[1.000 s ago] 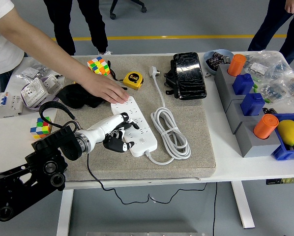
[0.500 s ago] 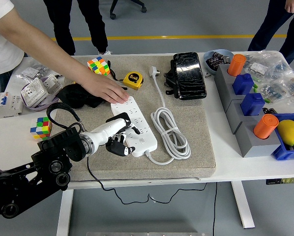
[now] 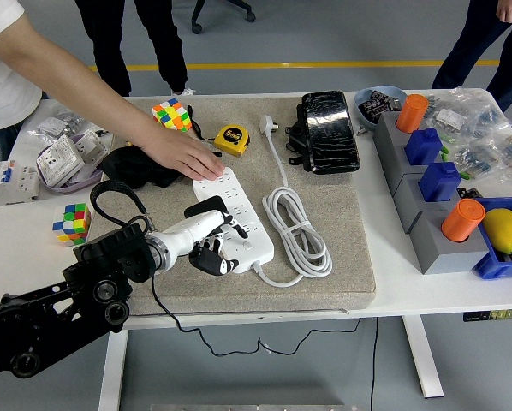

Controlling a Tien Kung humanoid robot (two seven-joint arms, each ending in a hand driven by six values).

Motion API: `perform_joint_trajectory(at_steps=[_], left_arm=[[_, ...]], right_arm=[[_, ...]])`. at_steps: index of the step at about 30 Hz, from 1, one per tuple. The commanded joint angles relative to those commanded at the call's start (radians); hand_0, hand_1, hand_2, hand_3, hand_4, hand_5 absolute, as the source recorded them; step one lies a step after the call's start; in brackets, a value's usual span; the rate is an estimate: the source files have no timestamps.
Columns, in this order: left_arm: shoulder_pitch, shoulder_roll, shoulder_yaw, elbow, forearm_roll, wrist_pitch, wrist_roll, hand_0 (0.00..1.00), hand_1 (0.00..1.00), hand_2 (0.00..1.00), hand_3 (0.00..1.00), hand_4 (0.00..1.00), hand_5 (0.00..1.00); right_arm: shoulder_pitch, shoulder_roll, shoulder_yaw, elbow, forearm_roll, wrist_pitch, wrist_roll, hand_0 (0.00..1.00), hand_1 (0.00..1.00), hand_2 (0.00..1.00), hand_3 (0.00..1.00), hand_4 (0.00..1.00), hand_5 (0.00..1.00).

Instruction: Put the plug near the board,insert it into the board,press the button,pull the plug out

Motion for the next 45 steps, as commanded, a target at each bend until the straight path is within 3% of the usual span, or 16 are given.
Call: perform_joint_trajectory(at_steps=[45], left_arm=[[-0.045, -0.025, 0.088, 0.065, 0.005, 0.008, 0.006, 0.056, 0.09, 0.163, 0.731, 0.696, 0.002]], right_arm=[[-0.002, 0.0, 0.001, 0.0, -0.001, 0.001, 0.001, 0.567, 0.644, 0.618, 0.539, 0.915, 0.469]])
